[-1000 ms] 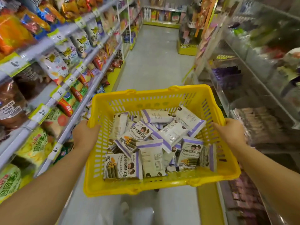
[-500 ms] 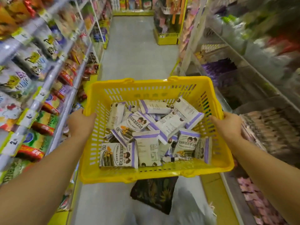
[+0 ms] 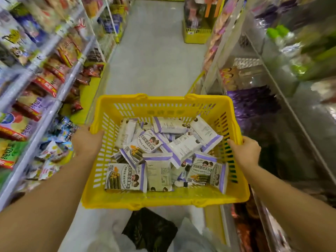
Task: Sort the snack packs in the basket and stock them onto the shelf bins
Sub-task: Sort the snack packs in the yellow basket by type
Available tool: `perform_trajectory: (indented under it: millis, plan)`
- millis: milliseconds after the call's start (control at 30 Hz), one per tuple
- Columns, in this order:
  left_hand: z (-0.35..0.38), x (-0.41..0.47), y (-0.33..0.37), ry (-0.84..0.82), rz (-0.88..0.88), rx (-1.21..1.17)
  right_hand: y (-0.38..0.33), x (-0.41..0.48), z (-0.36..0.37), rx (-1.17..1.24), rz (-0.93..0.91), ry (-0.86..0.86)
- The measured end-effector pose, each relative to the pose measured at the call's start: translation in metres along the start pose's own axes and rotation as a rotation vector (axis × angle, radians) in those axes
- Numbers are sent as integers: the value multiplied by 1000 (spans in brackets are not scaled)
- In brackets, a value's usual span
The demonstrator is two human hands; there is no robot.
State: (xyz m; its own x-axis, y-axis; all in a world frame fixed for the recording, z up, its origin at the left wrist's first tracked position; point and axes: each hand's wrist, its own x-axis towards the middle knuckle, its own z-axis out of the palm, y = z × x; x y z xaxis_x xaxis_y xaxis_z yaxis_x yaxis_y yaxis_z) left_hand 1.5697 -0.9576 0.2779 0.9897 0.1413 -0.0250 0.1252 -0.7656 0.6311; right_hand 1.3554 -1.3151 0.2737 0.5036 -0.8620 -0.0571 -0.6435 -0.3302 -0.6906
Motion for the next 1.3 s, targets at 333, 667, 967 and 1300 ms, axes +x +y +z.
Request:
perform_trajectory:
  millis: [333, 667, 967, 1300]
  plan:
    - [92, 109, 38, -12, 43, -17, -2, 101, 72, -34, 94, 28]
    - [281, 209, -60, -126, 100, 24, 111, 144, 257, -87, 180, 59]
    - [481, 213, -181, -227, 86, 96, 272, 173, 409, -147, 285, 42]
    - [584, 189, -239, -219, 157, 72, 371, 183, 461, -167, 291, 79]
